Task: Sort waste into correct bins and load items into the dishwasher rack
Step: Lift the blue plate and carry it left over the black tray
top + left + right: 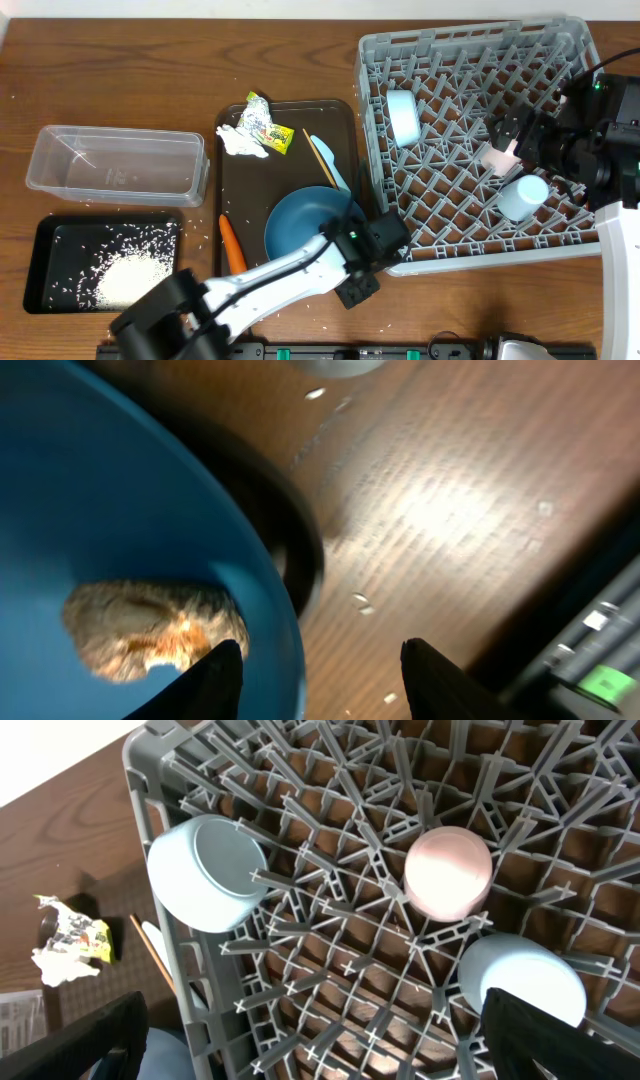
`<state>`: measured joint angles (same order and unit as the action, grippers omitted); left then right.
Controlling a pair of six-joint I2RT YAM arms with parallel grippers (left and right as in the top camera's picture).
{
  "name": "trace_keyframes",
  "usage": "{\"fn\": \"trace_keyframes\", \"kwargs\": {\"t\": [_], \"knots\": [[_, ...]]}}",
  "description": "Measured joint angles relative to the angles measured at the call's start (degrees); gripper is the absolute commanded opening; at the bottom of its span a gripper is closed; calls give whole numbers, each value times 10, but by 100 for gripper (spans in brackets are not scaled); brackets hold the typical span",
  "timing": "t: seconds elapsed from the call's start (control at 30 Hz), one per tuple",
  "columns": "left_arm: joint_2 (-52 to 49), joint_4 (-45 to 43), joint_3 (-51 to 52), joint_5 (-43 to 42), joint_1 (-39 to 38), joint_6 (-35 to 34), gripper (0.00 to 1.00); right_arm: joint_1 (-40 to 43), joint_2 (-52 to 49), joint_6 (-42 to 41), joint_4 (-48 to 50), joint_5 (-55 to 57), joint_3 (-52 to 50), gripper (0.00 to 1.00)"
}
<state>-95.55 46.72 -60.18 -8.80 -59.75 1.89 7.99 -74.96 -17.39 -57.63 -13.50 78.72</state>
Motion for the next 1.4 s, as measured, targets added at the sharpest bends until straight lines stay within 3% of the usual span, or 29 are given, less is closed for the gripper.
{"fn": "trace_keyframes", "kwargs": {"t": [0.23, 0.6, 0.8, 1.17, 1.3, 1.4], "knots": [[-17, -5, -2, 6, 15, 7, 35, 0, 0, 0, -5, 0, 0, 99], [-50, -24, 1, 17, 105, -2, 32, 0, 0, 0, -11, 0, 0, 99], [-51, -14, 5, 18, 114, -24, 32, 0, 0, 0, -12, 0, 0, 99], [-51, -93, 7, 32, 202, -36, 31, 0, 0, 0, -16, 0, 0, 99], [-51, -98, 9, 32, 231, -36, 25, 0, 0, 0, -19, 0, 0, 99], [-50, -104, 12, 32, 241, -39, 14, 0, 0, 0, -19, 0, 0, 99]]}}
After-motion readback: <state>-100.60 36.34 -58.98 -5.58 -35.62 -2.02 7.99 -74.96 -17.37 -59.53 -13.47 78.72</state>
